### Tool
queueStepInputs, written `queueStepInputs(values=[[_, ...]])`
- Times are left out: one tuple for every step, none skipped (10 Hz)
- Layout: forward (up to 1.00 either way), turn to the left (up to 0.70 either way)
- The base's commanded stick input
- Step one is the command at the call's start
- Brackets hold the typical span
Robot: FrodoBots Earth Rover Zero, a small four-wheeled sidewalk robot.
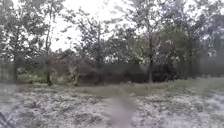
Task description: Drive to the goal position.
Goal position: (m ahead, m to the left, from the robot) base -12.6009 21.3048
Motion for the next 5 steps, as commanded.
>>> queueStepInputs(values=[[1.0, -0.27], [1.0, -0.27], [1.0, -0.27], [1.0, -0.27], [1.0, -0.27]])
